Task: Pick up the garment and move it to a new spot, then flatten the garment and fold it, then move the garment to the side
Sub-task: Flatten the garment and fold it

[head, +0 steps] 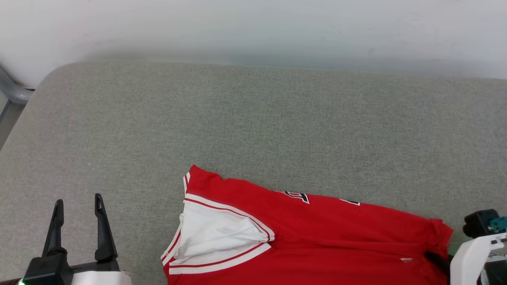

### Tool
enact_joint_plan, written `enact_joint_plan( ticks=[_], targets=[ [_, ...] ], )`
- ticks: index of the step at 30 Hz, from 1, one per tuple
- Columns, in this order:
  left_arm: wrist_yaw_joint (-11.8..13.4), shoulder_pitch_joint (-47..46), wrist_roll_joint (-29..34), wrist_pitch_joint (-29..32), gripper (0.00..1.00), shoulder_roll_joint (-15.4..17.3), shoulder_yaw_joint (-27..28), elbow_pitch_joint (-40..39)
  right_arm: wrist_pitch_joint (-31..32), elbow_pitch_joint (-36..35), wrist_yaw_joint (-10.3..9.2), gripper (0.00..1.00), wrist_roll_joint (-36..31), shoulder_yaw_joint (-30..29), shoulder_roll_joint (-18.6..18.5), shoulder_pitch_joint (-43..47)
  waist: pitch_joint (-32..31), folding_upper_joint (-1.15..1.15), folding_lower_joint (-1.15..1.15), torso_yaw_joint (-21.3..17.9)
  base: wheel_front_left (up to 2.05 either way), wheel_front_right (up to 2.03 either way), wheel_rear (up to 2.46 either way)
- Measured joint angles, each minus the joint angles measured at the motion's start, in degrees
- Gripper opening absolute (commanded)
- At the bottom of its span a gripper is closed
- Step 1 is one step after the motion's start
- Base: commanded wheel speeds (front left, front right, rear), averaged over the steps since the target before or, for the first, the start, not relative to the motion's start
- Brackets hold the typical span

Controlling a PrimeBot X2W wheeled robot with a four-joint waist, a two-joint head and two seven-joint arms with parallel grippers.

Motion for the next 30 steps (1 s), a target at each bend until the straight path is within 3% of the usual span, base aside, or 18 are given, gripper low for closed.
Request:
enact_joint_plan(
  ticks=[13,18,23,30],
  targets=[
    [-1.78,0.66,2.93,0.0,1.0,-0.88,-0.26,0.04,-0.9,6.58,-0.01,0.0,-1.26,-9.49,-6.31,-0.27,-0.97,0.0,0.0,-0.54,0.0,0.0,0.0],
    [-1.76,0.73,3.68,0.0,1.0,-0.99,-0.99,0.24,-1.21,8.01,-0.02,0.0,-1.67,-10.99,-6.11,-0.24,-1.34,0.0,0.0,-0.55,0.0,0.0,0.0],
    [-1.56,1.17,3.81,0.0,1.0,-1.03,-1.22,0.34,-0.6,1.7,-0.04,0.0,-0.3,-9.54,-6.0,1.04,-1.85,0.0,0.0,-1.03,0.0,0.0,0.0],
    [-1.26,1.41,3.88,0.0,1.0,-0.99,-1.35,0.31,1.57,-14.55,-0.05,0.0,1.01,-7.67,-5.77,3.39,-2.17,0.0,0.0,-1.48,0.0,0.0,0.0]
  ],
)
